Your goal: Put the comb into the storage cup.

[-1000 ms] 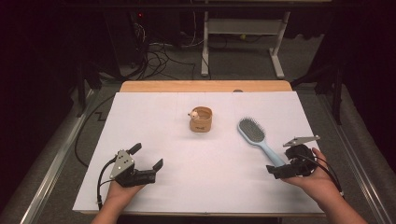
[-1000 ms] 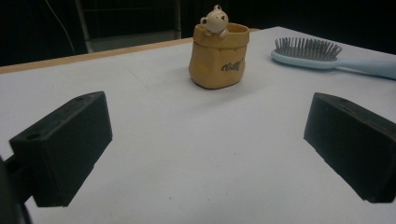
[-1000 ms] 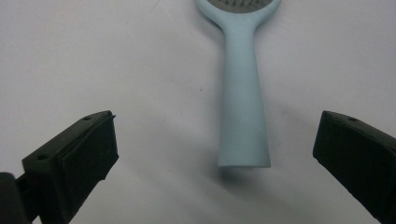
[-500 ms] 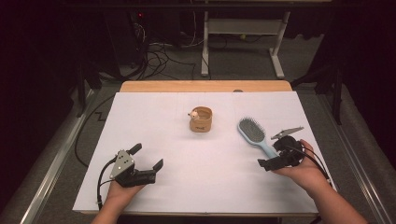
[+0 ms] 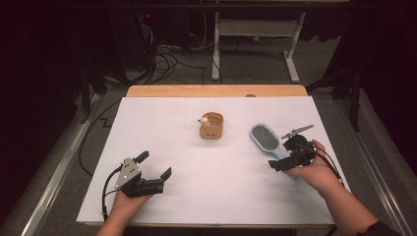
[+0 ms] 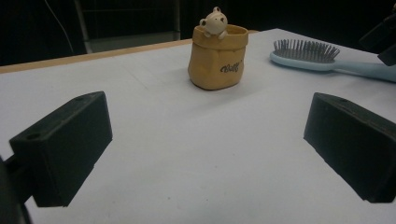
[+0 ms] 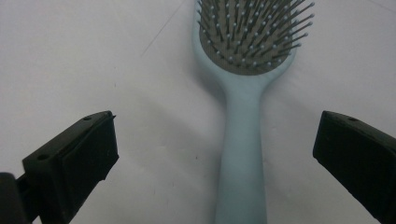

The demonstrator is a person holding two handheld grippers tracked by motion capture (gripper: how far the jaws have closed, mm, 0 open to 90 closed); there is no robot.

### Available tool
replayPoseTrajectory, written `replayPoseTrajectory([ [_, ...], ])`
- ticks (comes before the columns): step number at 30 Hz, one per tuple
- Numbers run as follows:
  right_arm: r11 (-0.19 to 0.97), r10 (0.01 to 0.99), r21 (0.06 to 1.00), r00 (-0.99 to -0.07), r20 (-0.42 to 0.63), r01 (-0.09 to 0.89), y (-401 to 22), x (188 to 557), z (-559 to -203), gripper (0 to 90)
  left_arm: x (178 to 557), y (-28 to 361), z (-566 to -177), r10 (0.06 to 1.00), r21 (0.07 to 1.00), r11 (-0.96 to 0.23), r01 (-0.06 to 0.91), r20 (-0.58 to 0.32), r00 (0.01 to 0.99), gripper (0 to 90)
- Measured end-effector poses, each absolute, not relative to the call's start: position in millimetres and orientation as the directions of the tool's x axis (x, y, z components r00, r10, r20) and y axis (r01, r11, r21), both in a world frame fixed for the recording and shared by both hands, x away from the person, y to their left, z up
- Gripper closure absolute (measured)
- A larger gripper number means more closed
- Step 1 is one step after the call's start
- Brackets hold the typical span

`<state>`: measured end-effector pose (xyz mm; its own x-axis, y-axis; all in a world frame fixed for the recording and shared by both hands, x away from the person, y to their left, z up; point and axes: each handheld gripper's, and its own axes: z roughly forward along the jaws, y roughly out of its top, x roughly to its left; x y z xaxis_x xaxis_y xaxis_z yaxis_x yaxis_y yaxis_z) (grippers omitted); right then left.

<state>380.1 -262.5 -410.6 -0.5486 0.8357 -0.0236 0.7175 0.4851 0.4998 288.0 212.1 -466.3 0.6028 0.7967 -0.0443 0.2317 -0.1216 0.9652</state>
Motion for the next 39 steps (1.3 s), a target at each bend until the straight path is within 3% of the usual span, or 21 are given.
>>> replayPoseTrajectory([
  [17, 0.493, 0.834, 0.487, -0.551, -0.028, 0.721, -251.6, 408.1, -404.1, 0.3, 288.7, 212.7, -466.5, 0.796, 0.965, -0.12, 0.232, -0.046, 0.603, 1.6],
  [39, 0.489, 0.844, 0.428, -0.535, -0.014, 0.76, -239.9, 450.4, -434.0, 1.4, 288.8, 213.9, -466.0, 0.795, 0.966, -0.116, 0.231, -0.049, 0.605, 1.6],
])
